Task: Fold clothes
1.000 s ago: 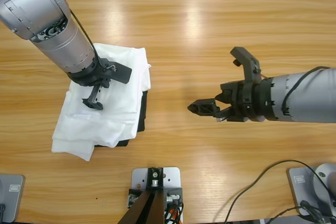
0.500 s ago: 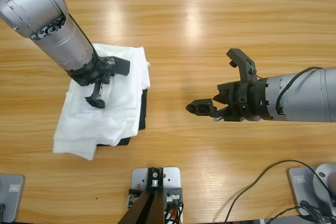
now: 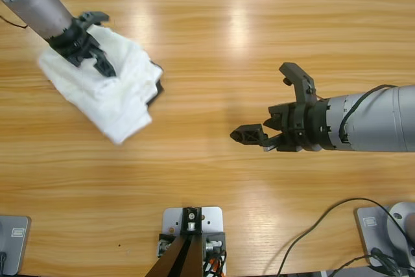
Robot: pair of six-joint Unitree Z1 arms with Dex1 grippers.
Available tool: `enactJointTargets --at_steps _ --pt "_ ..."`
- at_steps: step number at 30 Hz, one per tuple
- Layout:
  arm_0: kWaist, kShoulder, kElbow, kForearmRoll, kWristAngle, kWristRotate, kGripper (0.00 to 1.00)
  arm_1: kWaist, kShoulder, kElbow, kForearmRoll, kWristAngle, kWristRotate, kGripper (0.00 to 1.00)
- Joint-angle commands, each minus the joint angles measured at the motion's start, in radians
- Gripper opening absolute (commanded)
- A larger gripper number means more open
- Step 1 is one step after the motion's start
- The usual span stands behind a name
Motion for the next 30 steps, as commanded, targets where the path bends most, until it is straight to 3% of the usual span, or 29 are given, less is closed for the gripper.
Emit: enactJointTargets --at_steps 1,5,10,13,18,21,25,30 --pt "0.171 0.247 -0.087 -0.007 0.006 -0.179 1.000 0.008 0.050 0.021 -0.005 0.019 0.013 1.000" --pt "0.223 0.327 -0.273 0.060 0.017 -0.186 1.000 0.008 0.064 0.014 -0.005 0.023 0.013 1.000" --pt "0.263 0.514 -0.740 0.300 0.053 -0.182 1.000 0.008 0.099 -0.007 -0.014 0.027 0.020 1.000" --pt "0.277 0.605 -0.946 0.371 0.057 -0.184 0.991 0.008 0.148 -0.030 -0.037 0.037 0.020 1.000" --pt "0.303 0.633 -1.040 0.379 0.059 -0.201 0.996 0.008 0.223 -0.071 -0.080 0.049 0.015 1.000" --pt "0.306 0.592 -1.074 0.420 0.059 -0.200 0.996 0.007 0.139 -0.070 -0.030 -0.030 -0.012 1.000" --pt "0.292 0.459 -1.065 0.558 0.056 -0.197 0.996 0.007 -0.095 -0.190 0.398 -0.192 -0.133 1.000" --pt "0.281 0.220 -0.965 0.574 0.055 -0.207 0.996 0.007 -0.265 -0.254 0.632 -0.211 -0.164 1.000"
